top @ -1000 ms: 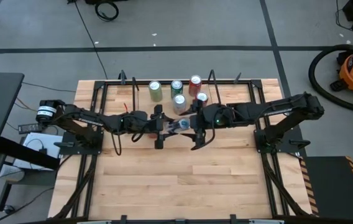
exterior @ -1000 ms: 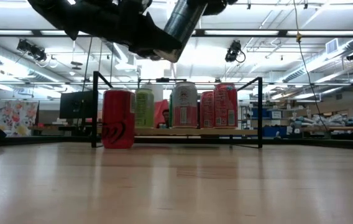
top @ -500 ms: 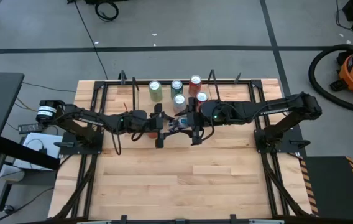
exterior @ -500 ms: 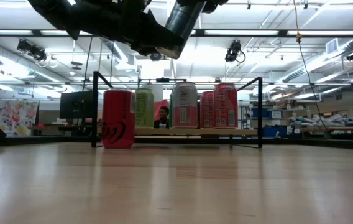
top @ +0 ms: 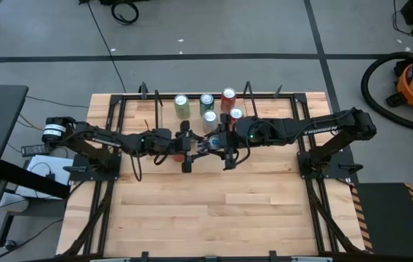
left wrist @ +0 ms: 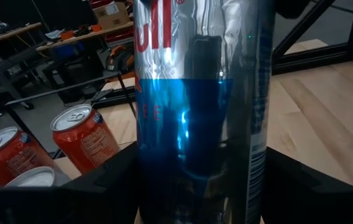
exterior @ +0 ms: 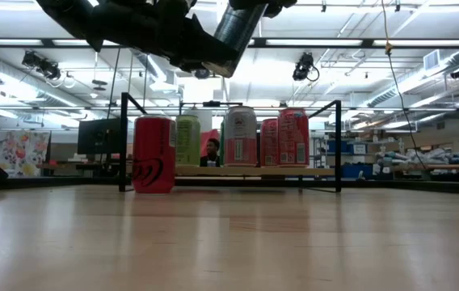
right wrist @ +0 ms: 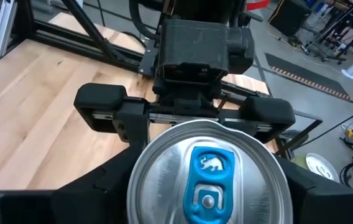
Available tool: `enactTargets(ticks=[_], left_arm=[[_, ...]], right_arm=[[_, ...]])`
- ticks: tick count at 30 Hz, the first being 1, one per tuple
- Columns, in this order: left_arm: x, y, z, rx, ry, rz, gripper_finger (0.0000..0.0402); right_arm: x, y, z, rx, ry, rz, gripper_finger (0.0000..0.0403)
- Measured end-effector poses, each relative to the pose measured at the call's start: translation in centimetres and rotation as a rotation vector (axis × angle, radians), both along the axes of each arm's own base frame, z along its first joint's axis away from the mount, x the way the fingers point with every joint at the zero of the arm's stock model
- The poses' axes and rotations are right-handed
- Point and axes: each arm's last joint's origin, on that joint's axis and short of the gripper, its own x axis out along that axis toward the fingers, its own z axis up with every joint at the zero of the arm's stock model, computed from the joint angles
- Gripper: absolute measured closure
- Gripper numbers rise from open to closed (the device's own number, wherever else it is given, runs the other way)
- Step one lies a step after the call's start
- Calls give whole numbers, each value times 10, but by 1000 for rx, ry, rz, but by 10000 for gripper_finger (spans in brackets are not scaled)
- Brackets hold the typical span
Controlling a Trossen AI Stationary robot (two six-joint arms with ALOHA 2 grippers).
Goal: Place canned beverage on shelf
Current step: Put the blue soda can on the shelf
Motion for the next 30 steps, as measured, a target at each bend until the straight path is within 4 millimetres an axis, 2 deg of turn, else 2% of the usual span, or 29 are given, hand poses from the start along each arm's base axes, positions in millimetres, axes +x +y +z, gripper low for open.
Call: enactTargets(ticks=[4,12,21,27,30], left_arm=[[-7,1,8,8,-3,38,136],[-33,3,31,11,29,108,74],[-72,4,46,-30,127,150,72],[-96,4,53,-134,142,195,72],[-104,4,54,-163,160,209,72]], right_arm=[[-3,-2,5,-9,-18,2,152],[-6,-14,4,19,7,-5,152],[-4,-26,3,35,3,-18,152],[9,-41,-4,51,-27,-11,151],[17,-49,-12,52,11,-31,151]])
